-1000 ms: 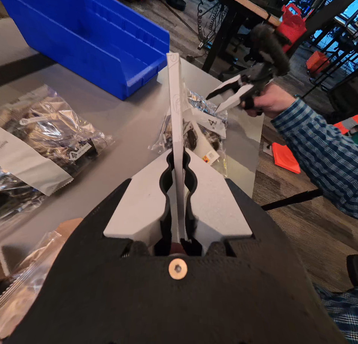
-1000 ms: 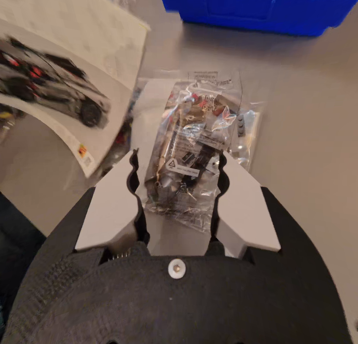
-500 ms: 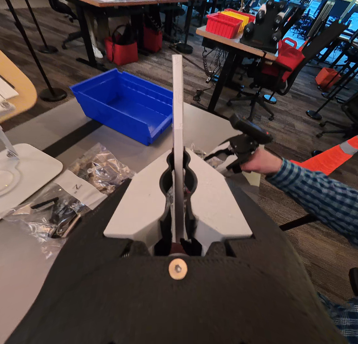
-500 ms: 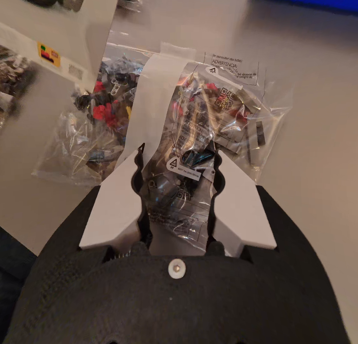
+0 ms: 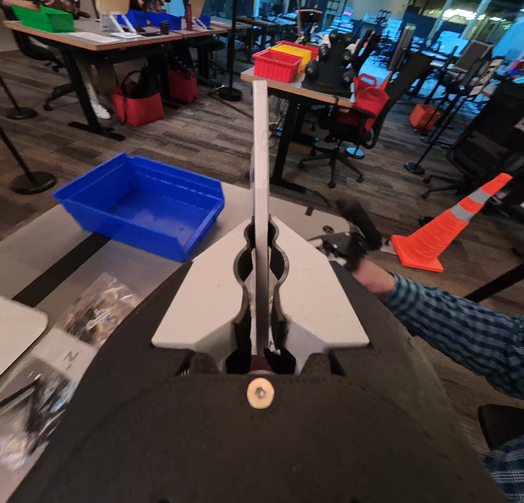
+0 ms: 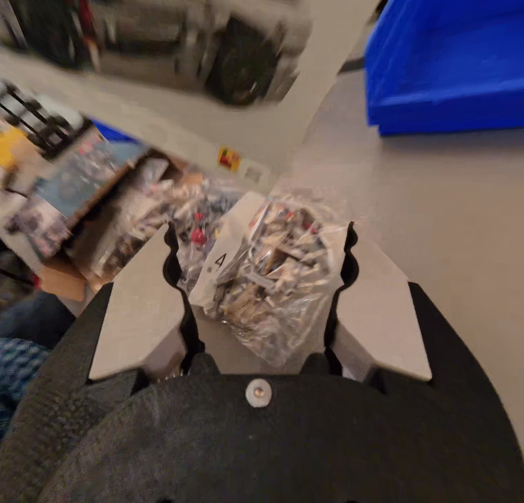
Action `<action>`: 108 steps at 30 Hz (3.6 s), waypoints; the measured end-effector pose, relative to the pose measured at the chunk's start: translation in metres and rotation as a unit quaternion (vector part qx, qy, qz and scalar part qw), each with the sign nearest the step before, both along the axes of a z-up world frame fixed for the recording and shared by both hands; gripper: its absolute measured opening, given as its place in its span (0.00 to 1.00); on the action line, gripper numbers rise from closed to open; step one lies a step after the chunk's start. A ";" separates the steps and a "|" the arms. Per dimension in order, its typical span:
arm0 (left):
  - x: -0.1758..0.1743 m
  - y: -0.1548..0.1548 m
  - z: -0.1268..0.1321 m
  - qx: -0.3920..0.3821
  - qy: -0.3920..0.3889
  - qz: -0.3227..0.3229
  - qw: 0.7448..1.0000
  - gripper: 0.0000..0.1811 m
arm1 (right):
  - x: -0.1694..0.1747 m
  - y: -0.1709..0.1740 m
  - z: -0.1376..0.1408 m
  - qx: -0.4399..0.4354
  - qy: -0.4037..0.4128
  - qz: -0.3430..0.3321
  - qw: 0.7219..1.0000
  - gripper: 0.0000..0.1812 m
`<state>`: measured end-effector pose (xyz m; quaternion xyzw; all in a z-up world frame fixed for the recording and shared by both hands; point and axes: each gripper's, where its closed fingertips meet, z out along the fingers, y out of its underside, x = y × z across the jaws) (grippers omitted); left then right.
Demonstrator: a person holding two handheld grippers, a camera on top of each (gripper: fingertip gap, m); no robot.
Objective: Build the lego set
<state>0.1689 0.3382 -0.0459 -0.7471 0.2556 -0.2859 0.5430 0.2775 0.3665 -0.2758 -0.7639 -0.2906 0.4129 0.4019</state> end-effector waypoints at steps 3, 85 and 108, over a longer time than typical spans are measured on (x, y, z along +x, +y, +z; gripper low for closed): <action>0.036 0.005 0.003 0.000 -0.021 -0.041 0.999 0.02 | 0.041 0.035 0.038 -0.032 0.143 0.046 0.988 0.65; 0.181 0.069 -0.283 -0.146 0.187 0.052 0.970 0.50 | 0.160 0.120 -0.062 0.050 -0.388 -0.131 0.911 0.47; 0.096 -0.036 -0.193 -0.051 0.159 0.034 0.985 0.26 | 0.083 0.048 -0.023 0.084 -0.294 -0.057 0.950 0.18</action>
